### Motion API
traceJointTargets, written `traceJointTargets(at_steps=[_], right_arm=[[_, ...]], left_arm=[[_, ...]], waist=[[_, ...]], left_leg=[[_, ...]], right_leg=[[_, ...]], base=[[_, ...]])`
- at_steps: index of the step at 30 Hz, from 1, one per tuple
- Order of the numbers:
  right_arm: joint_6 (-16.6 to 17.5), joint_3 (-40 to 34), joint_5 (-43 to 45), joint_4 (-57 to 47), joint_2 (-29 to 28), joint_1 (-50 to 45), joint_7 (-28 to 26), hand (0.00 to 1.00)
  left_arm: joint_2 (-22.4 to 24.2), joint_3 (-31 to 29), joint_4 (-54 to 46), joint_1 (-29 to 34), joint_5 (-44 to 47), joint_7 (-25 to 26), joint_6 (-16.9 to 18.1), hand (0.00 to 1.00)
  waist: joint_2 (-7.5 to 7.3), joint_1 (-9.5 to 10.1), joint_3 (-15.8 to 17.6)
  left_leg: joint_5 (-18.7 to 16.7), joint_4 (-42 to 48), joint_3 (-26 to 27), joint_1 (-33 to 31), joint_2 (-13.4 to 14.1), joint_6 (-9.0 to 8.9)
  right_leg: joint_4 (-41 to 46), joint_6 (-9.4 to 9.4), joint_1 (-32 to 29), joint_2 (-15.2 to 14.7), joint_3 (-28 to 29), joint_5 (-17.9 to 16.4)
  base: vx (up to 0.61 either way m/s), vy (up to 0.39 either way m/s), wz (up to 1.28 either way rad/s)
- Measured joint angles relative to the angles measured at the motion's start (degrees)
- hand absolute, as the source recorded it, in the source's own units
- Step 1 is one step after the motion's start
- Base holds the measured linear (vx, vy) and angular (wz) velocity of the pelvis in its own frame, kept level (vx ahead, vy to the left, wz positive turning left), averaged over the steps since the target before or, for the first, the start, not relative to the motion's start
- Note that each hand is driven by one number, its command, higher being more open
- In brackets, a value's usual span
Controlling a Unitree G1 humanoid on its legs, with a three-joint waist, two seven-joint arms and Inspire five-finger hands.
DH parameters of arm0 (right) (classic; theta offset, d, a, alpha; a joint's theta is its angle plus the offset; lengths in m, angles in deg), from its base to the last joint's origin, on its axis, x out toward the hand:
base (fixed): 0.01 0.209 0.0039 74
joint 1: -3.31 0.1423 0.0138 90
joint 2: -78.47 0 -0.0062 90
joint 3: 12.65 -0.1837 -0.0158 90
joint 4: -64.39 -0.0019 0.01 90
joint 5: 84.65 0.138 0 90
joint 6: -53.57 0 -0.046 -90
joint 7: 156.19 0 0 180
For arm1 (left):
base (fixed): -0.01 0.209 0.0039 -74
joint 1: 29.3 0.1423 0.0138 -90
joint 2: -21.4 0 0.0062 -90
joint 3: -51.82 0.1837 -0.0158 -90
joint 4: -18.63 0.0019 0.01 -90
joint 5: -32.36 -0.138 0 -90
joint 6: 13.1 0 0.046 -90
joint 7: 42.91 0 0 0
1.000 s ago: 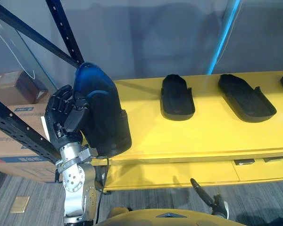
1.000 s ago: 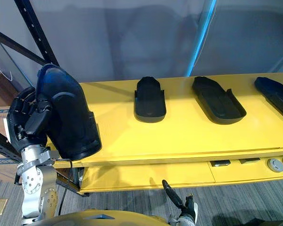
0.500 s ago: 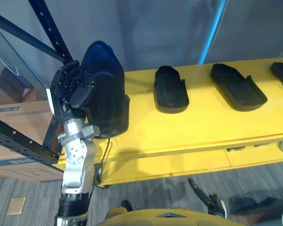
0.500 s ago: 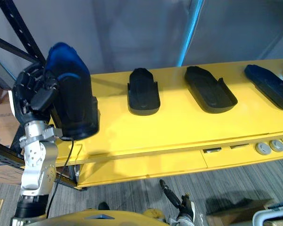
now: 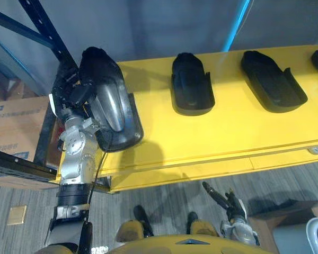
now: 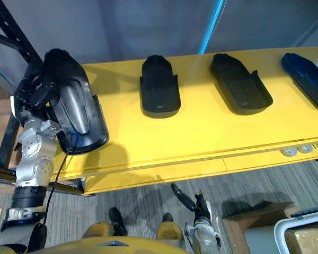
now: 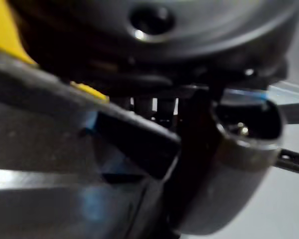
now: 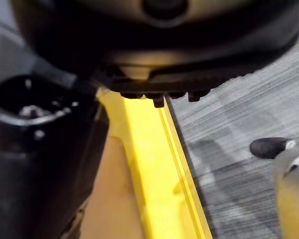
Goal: Walk over and take three plastic housings, then place them on the shelf
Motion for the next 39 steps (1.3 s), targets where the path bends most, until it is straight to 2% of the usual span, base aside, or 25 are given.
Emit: traceJointTargets(at_steps=[5,7,10,11,18,24,35,39], right_arm=[[-0.1,1.2,0.4,-0.7,0.8,1.4,-0.2,1.0],[-0.3,1.7,1.7,-1.3,0.9,1.5,-0.2,1.0],[-0.3,2.7,1.7,-1.7,1.8,1.5,-0.3,1.0],[-0.3,2.9,1.7,-1.7,2.1,1.5,-0.4,1.0],[-0.3,3.3,1.7,-1.9,2.3,1.6,-0.5,1.0],[-0.3,3.3,1.7,-1.9,2.4,0.8,-0.4,1.0],[-0.3,2.7,1.7,-1.9,1.5,-1.5,-0.4,1.0],[-0.3,0.5,1.7,-1.5,-0.2,-2.3,-0.4,1.0]], left_arm=[[-2.1,0.5,4.6,-3.7,3.9,-3.6,-3.4,0.0],[-4.1,0.6,5.8,-6.2,5.1,-7.4,-4.9,0.0],[-5.2,1.3,7.6,-8.0,5.3,-10.0,-6.2,0.0],[-5.4,1.3,7.8,-8.2,5.3,-10.4,-6.2,1.0],[-6.5,1.3,9.7,-9.2,4.8,-13.3,-7.0,1.0],[-6.8,1.4,11.2,-10.5,-1.5,-13.3,-8.4,1.0],[-6.9,2.6,11.1,-10.4,-1.6,-13.5,-9.1,1.0],[-6.3,3.2,10.9,-10.4,-3.3,-12.5,-8.7,1.0]], waist=[[0.16,0.09,2.4],[0.46,0.15,3.4],[0.67,0.16,3.9],[0.78,0.16,3.9],[0.98,0.35,4.2],[1.08,0.11,4.4],[0.96,0.05,4.2],[0.89,-0.12,3.1]], left_leg=[[-0.5,1.8,0.4,-1.5,0.9,0.0],[-0.5,2.4,0.5,-2.0,1.4,-0.04],[-0.6,2.8,0.5,-2.3,1.6,-0.06],[-0.6,2.8,0.5,-2.3,1.6,-0.06],[-0.9,3.6,0.8,-2.2,2.1,-0.07],[-0.9,3.6,1.3,-0.9,2.3,-0.1],[-0.8,1.5,1.3,3.8,1.9,-0.61],[-0.3,-0.4,1.9,5.3,1.3,-0.77]], right_leg=[[0.7,-0.1,-1.6,0.4,0.9,0.1],[0.7,-0.2,-1.8,0.9,1.0,0.1],[0.7,-0.21,-2.1,1.0,1.0,0.1],[0.7,-0.21,-2.1,1.0,1.1,0.1],[1.4,-0.42,-2.2,1.0,1.3,0.0],[1.7,-0.5,-1.3,1.0,1.7,-0.1],[0.1,-0.6,3.6,1.1,0.8,-0.2],[-0.8,-0.4,4.7,1.0,0.9,-0.1]], base=[[-0.03,0.014,-0.08],[-0.02,-0.002,-0.01],[0.0,0.0,0.0],[0.0,0.0,0.0],[-0.01,0.003,0.0],[-0.04,0.015,-0.06],[0.0,0.002,0.01],[0.01,0.006,-0.01]])
